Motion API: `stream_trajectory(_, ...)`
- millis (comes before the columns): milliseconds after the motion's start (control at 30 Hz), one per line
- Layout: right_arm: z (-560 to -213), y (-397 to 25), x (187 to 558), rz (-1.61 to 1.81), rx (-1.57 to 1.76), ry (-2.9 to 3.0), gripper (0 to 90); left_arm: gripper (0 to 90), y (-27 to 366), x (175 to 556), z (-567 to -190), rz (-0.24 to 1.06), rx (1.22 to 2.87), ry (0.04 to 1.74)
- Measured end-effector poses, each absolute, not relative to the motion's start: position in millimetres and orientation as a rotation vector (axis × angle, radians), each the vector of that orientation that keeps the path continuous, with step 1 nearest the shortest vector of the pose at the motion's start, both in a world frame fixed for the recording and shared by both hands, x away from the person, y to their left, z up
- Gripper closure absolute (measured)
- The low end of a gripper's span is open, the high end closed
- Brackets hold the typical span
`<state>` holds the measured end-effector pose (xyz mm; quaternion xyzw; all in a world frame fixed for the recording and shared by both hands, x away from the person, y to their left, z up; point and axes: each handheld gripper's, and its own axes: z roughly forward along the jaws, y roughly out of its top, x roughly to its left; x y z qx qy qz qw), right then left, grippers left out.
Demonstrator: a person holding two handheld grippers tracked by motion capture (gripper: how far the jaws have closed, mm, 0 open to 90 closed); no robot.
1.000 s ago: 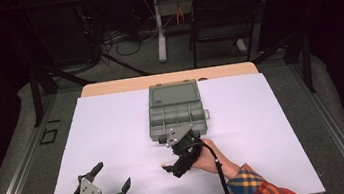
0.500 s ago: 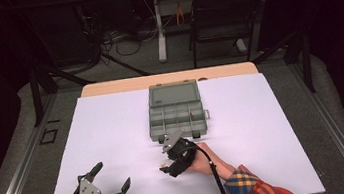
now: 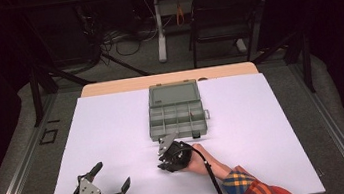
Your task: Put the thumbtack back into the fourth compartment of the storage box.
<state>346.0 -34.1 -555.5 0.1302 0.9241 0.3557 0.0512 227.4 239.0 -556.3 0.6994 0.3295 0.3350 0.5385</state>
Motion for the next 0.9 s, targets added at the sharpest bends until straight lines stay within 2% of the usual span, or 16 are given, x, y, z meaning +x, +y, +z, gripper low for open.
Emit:
stream_trajectory(167,-554.4,-31.9,340.8,1.055,0.38,2.816,84.4,0.1,239.6,227.0,-555.9,0.8,1.659,0.785)
stream_trajectory(500,-554.2,-34.0,341.0,1.068,0.422,2.816,85.4,0.1,239.6,226.9,-555.9,0.8,1.661,0.785)
stream_trajectory(900,-537.0,-42.9,336.1,1.099,0.439,2.757,85.5,0.1,239.6,226.8,-555.8,0.802,1.665,0.782)
